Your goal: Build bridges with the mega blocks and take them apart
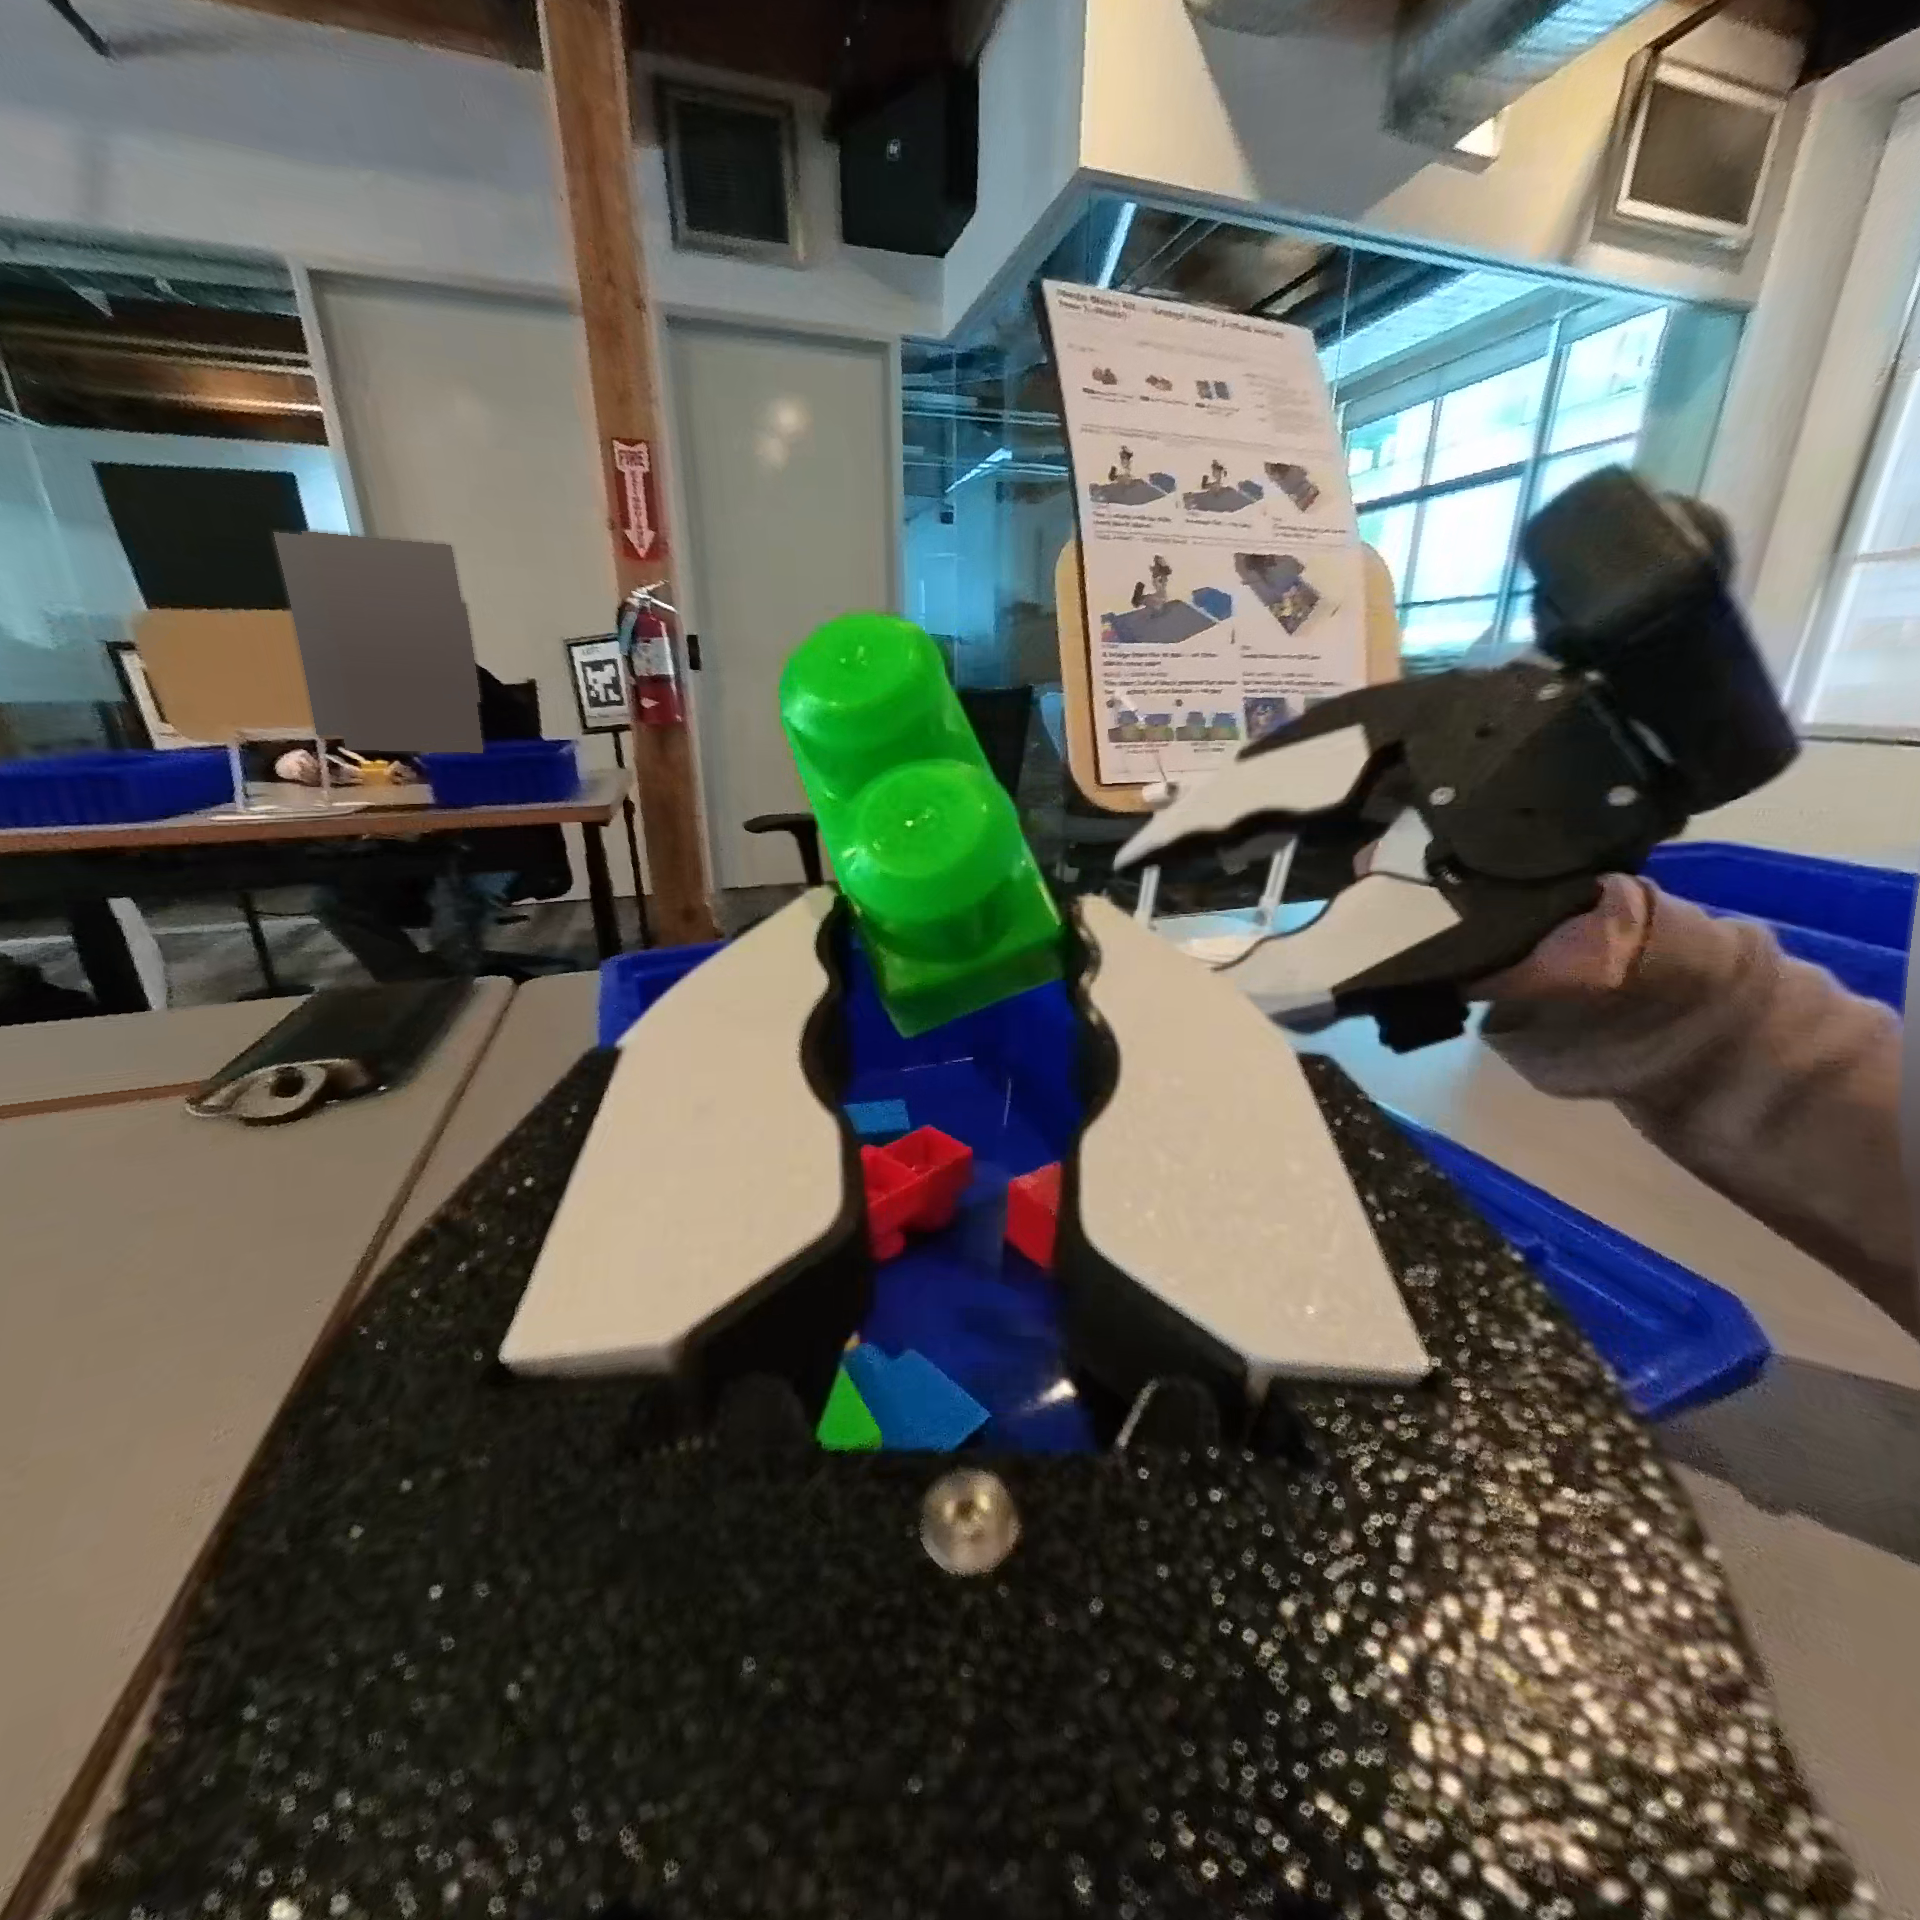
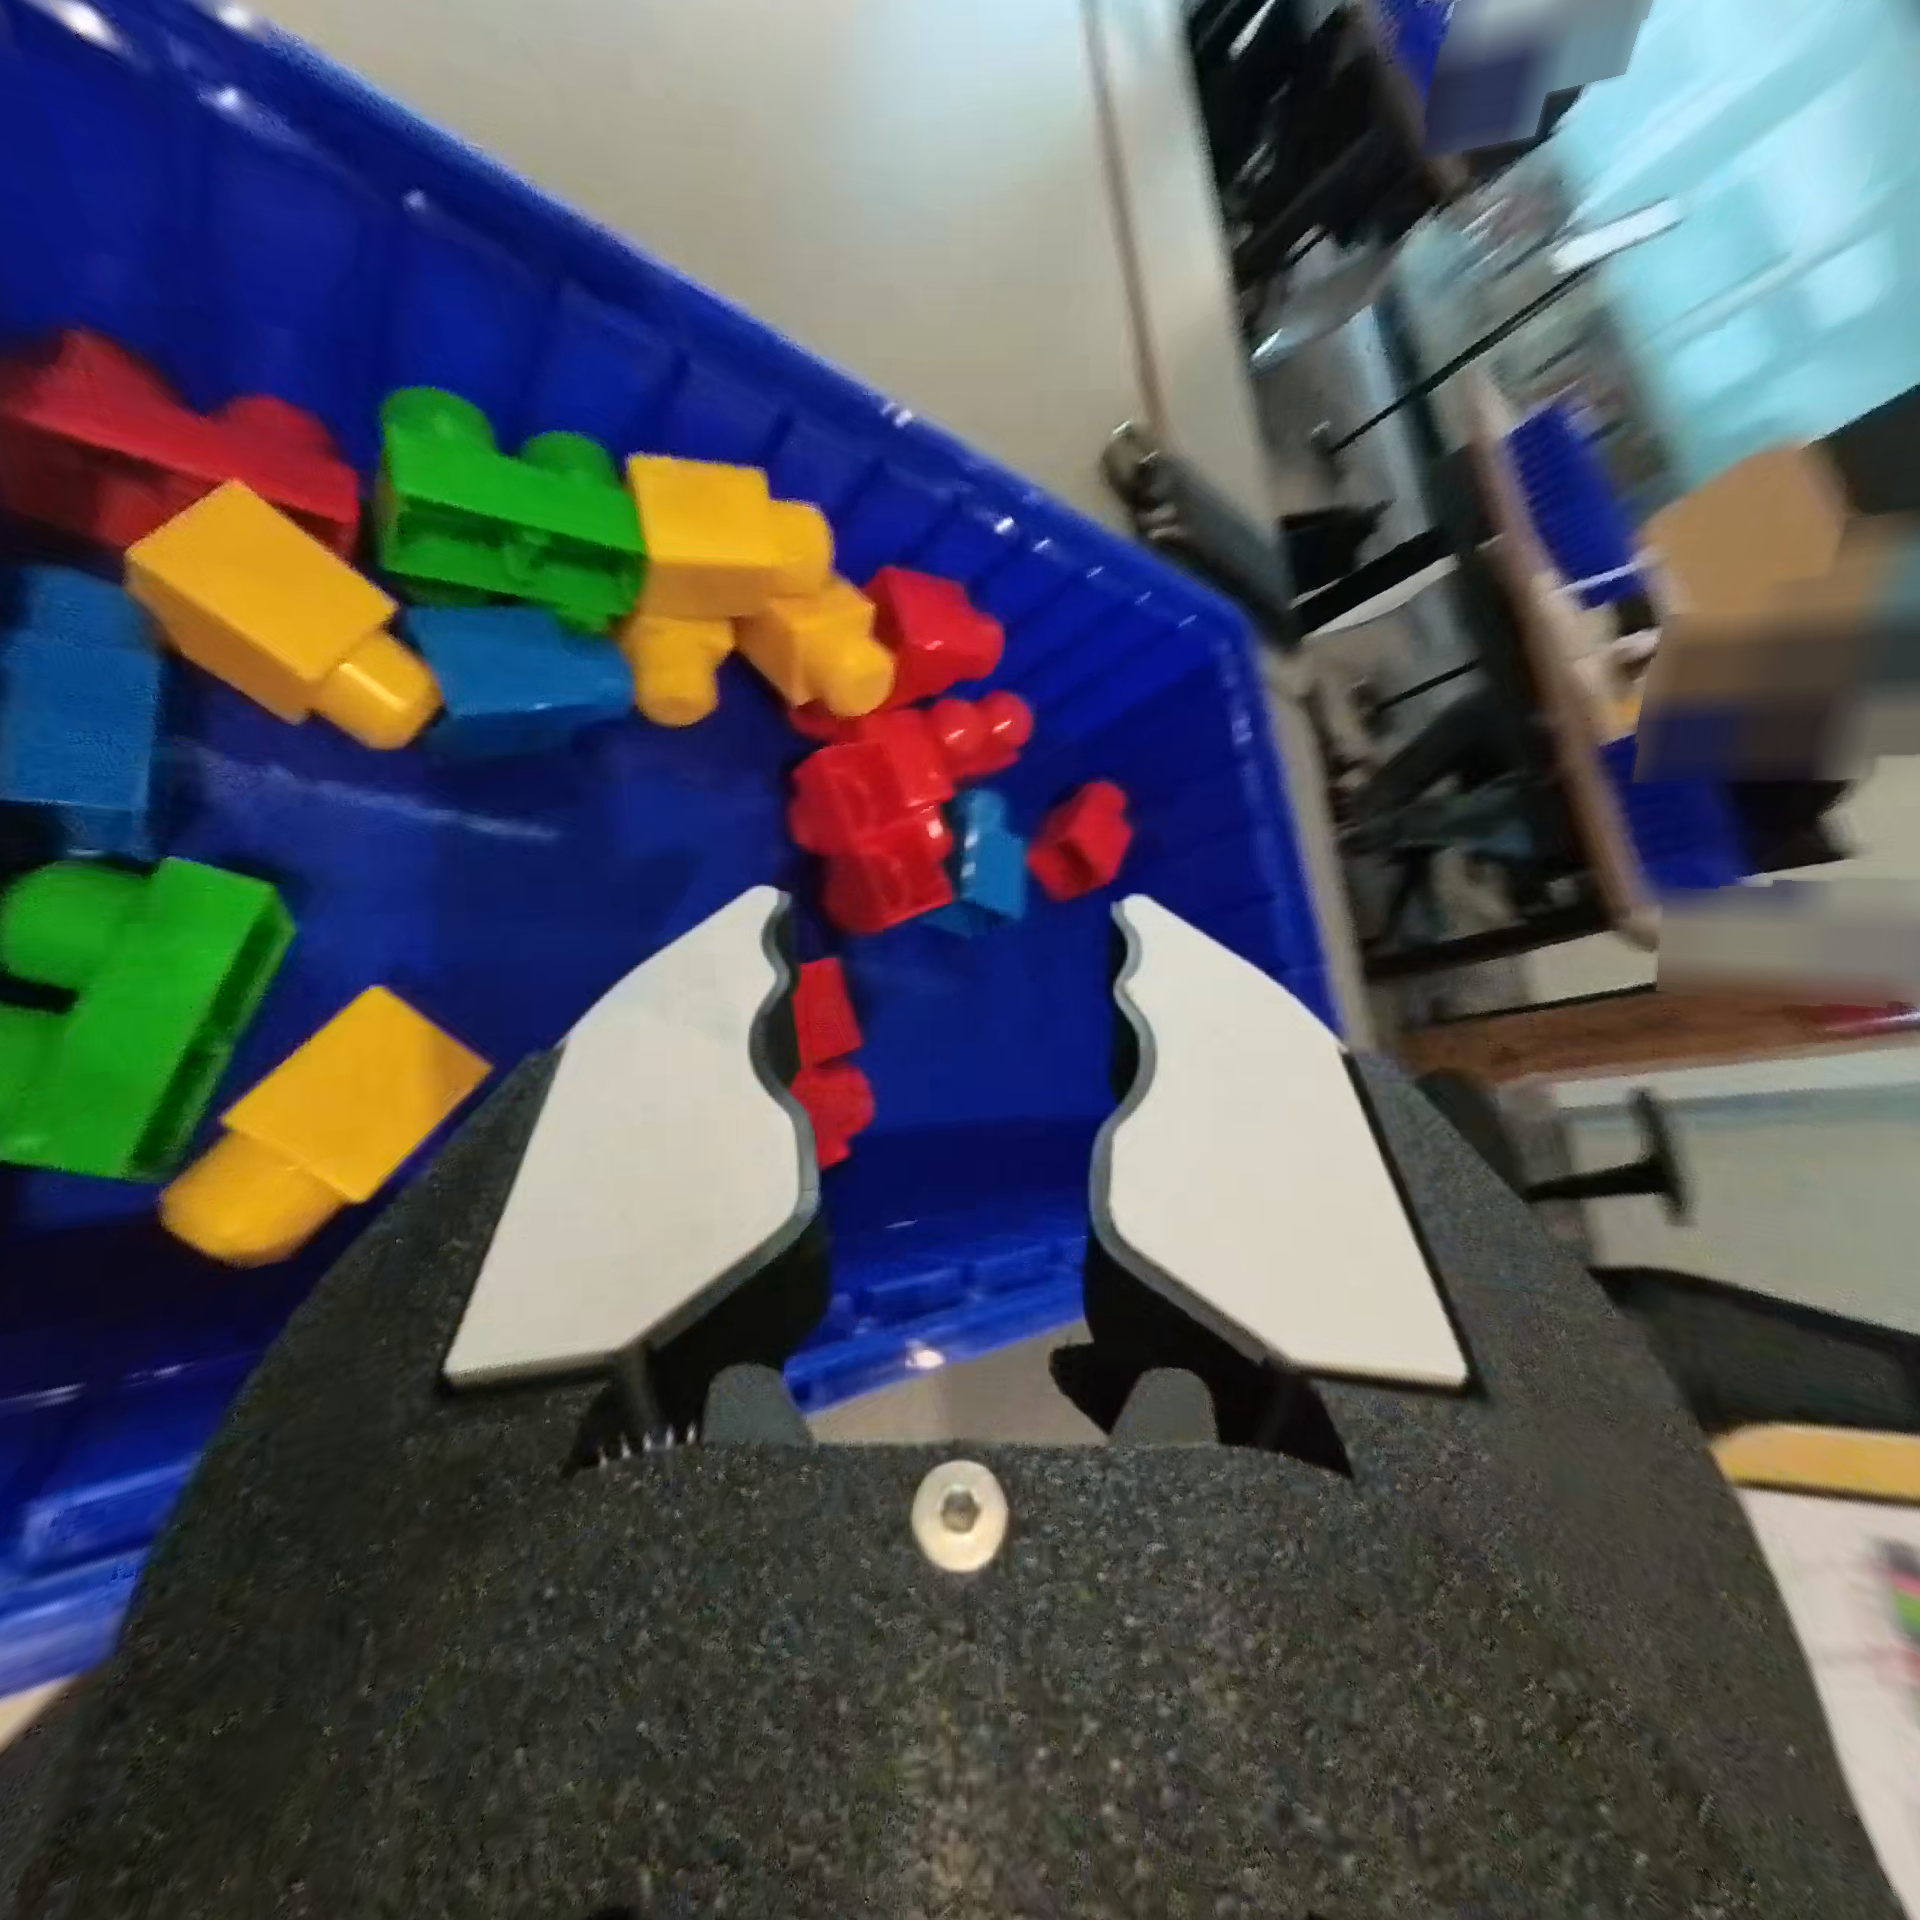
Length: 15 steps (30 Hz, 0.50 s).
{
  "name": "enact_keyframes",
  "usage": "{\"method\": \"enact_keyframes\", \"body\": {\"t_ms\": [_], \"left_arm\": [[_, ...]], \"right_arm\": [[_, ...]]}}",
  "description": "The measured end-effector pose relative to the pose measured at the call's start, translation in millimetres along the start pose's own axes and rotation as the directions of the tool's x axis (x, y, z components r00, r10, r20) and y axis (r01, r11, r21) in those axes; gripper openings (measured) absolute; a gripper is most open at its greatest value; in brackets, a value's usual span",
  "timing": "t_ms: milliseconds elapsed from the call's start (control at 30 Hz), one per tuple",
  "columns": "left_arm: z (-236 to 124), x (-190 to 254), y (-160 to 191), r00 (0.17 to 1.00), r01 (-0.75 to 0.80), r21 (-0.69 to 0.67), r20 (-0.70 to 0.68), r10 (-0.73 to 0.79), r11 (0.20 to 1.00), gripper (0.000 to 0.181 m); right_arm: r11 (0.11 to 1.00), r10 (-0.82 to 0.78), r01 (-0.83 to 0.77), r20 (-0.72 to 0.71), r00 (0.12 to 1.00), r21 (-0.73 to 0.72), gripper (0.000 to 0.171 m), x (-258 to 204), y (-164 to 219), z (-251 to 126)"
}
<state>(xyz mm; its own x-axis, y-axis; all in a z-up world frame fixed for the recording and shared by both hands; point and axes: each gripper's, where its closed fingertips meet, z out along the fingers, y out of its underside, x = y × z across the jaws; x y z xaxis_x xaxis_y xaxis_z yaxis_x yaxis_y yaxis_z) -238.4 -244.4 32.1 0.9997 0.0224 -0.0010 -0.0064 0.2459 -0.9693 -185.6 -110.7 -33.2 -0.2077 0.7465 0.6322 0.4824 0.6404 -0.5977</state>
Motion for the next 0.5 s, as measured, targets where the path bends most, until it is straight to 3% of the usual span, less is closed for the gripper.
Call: {"method": "enact_keyframes", "body": {"t_ms": [100, 267, 400, 500], "left_arm": [[3.2, -0.8, 5.7, 1.0, 0.003, -0.001, 0.008, -0.003, 1.0, 0.038], [2.5, -3.7, 5.5, 0.999, 0.039, 0.021, 0.001, -0.039, 0.999, 0.038], [2.5, -5.5, 7.2, 0.996, 0.089, 0.01, -0.026, -0.088, 0.996, 0.038], [2.9, -5.6, 8.4, 0.994, 0.103, 0.003, -0.036, -0.102, 0.995, 0.039]], "right_arm": [[0.981, 0.086, -0.048, 0.199, 0.976, -0.188, 0.059, -20.0, 21.0, 23.8], [0.935, 0.196, 0.005, 0.529, 0.825, -0.354, 0.06, -44.0, 44.1, 48.2], [0.842, 0.062, 0.262, 0.568, 0.821, -0.471, 0.065, -46.9, 80.4, 55.3], [0.786, 0.029, 0.35, 0.596, 0.803, -0.509, 0.062, -51.1, 88.6, 57.0]]}}
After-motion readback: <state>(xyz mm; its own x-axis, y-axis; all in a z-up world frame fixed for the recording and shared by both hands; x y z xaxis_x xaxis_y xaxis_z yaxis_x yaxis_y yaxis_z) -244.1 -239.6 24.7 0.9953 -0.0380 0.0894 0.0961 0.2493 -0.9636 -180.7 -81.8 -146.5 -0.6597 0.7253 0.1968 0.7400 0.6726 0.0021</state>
